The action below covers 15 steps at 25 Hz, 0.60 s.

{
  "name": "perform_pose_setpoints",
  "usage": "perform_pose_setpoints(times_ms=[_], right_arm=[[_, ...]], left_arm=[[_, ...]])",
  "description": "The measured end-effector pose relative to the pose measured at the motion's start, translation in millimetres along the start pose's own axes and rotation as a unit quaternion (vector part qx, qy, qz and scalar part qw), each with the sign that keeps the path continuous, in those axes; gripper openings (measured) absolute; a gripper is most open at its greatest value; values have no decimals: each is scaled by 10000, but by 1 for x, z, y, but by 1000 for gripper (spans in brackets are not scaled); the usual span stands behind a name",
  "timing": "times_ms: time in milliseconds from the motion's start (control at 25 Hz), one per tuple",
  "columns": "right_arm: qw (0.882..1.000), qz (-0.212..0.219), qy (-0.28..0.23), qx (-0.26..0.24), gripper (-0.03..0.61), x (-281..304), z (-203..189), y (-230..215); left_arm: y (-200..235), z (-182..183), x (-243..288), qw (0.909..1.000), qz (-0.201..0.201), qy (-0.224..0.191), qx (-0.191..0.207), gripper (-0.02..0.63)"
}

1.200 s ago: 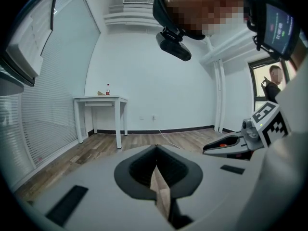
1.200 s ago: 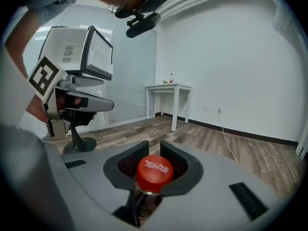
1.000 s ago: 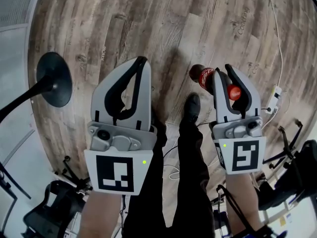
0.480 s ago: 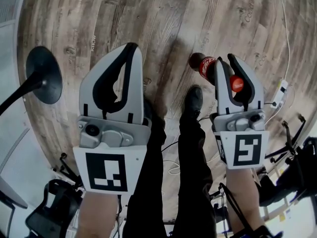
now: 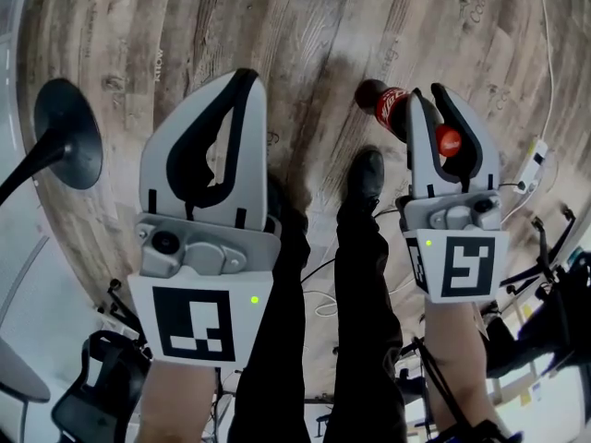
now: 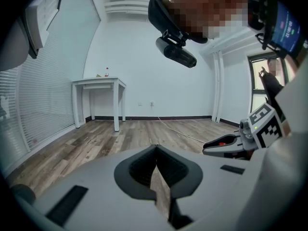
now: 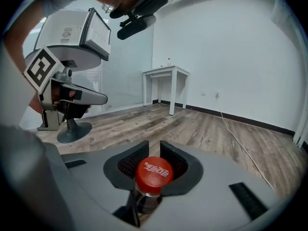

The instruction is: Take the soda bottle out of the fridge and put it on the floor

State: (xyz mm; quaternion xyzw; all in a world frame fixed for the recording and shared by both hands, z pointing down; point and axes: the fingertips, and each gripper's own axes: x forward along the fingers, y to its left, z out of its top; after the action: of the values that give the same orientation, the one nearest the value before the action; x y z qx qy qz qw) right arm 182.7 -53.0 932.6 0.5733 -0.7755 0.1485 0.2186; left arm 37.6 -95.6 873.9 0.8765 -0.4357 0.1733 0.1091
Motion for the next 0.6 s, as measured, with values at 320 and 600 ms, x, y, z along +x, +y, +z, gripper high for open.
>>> perform_pose_setpoints(times_ms=[320,600], right_arm=[[9999,54,138,-22,87,12,-29,3],[9996,87,266,-39,87,17,-56,5]], left_arm=[[-5,-26,2,9999,-14,136,-76,12],[-7,-47,9,9997,-46,209,-81,12]])
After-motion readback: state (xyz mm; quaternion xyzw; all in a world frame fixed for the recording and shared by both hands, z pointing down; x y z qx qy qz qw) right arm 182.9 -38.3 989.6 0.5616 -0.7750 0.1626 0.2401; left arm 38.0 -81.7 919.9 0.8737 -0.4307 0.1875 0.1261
